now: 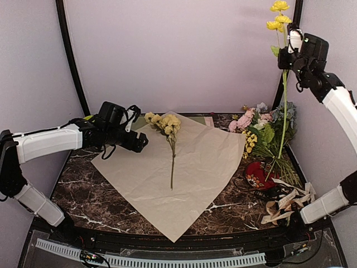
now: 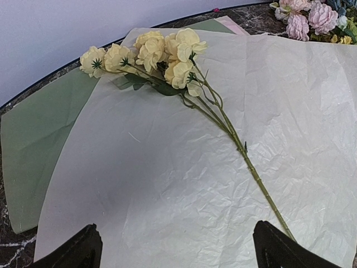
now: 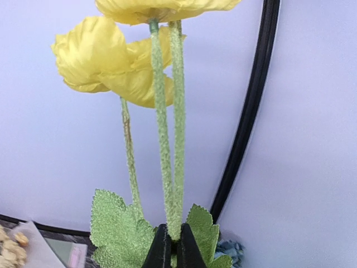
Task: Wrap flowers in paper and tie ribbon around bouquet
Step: Place the fake flower on the flattened wrapping paper.
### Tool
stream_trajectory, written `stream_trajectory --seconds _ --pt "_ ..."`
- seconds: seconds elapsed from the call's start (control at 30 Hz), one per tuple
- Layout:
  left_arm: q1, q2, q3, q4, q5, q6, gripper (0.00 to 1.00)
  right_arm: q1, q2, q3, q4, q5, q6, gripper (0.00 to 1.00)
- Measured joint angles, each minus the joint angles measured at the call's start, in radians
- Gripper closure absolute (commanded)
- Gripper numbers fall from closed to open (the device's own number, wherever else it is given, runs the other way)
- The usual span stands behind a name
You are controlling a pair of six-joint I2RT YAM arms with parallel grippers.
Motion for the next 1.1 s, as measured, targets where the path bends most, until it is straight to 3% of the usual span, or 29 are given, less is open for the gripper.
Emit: stream_trajectory --seconds 0.13,0.33,0.47,0.73,1.1 --pt "0.000 0.004 0.002 -0.003 0.000 0.000 0.03 0.014 -0.102 -0.019 0.058 -0.175 0.087 1.00" --pt "0.000 0.008 0.005 -0.007 0.000 0.001 0.03 0.037 -0.097 -0.019 0.140 -0.462 0.394 1.00" --pt "0.000 0.008 0.005 -0.010 0.000 0.000 0.03 0.139 0.055 0.022 0.143 -0.572 0.582 1.00" --pt "0.000 0.008 0.005 -0.011 -0.006 0.003 0.03 0.348 0.461 0.168 0.104 -0.703 0.744 1.00" --pt "0.000 0.008 0.010 -0.016 -0.005 0.004 0.03 0.464 0.797 0.476 0.028 -0.703 0.753 1.00"
